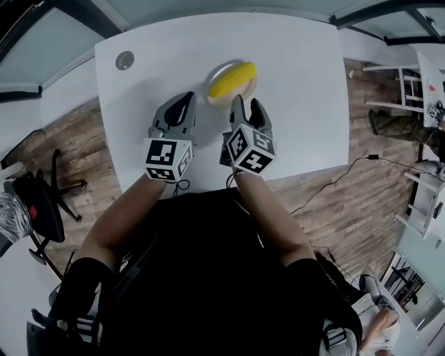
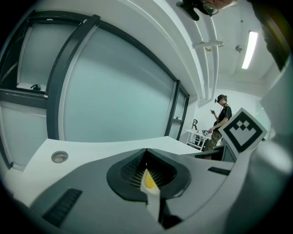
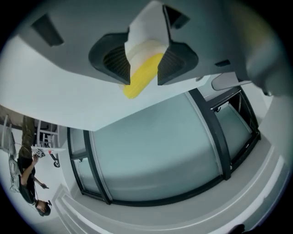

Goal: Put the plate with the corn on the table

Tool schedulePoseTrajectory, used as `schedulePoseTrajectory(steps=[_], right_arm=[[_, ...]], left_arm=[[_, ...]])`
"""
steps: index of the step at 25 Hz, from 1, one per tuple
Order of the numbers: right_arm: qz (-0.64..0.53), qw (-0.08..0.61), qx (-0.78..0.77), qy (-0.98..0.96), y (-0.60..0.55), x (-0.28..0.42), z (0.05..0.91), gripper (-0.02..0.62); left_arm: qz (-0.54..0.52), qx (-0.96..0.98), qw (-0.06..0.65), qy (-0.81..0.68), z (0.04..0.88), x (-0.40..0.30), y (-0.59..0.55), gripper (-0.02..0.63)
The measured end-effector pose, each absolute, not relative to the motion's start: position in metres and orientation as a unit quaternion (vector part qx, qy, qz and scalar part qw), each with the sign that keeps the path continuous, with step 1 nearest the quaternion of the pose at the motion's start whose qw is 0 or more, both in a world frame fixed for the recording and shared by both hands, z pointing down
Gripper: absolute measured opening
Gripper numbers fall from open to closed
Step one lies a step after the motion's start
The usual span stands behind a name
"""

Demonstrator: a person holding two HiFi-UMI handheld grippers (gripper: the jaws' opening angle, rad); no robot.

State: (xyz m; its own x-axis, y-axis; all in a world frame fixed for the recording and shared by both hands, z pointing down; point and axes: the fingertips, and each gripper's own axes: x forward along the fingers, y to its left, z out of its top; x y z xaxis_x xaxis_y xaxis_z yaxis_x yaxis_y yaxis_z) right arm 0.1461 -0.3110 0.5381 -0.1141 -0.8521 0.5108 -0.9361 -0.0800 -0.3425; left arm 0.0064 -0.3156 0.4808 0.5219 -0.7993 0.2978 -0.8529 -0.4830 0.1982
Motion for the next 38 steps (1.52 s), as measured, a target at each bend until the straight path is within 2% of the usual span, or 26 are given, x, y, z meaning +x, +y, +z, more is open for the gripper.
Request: schedulePoseTrajectory(steps=[2, 9, 18, 23, 38], right_arm=[[0.277, 0.059, 0.656, -0.699, -0.310, 0.141, 0.515, 0.179], [0.173, 0.026, 0.644, -0.745, -0.284, 0.119, 0.437, 0.007], [0.008, -0.056, 0.602, -0.797, -0.243, 0.069, 0.312, 0.003], [-0.085, -0.060, 0.583, -0.806, -0.217, 0.042, 0.284, 0.002], [-0.105, -0.051, 0.599, -0.793, -0.189, 0.059, 0.277, 0.002]], left_arm=[[0.069, 0.867, 0.151, -0.470, 0.465, 0.012, -0.313, 0.003], [0.018, 0.889, 0.124, -0.441, 0.400, 0.016, -0.289, 0.003], [-0.046, 0.903, 0.030, -0.426, 0.308, -0.011, -0.250, 0.003], [-0.048, 0.905, 0.012, -0.422, 0.296, -0.023, -0.233, 0.003], [-0.055, 0.920, 0.008, -0.388, 0.295, -0.001, -0.215, 0.003]])
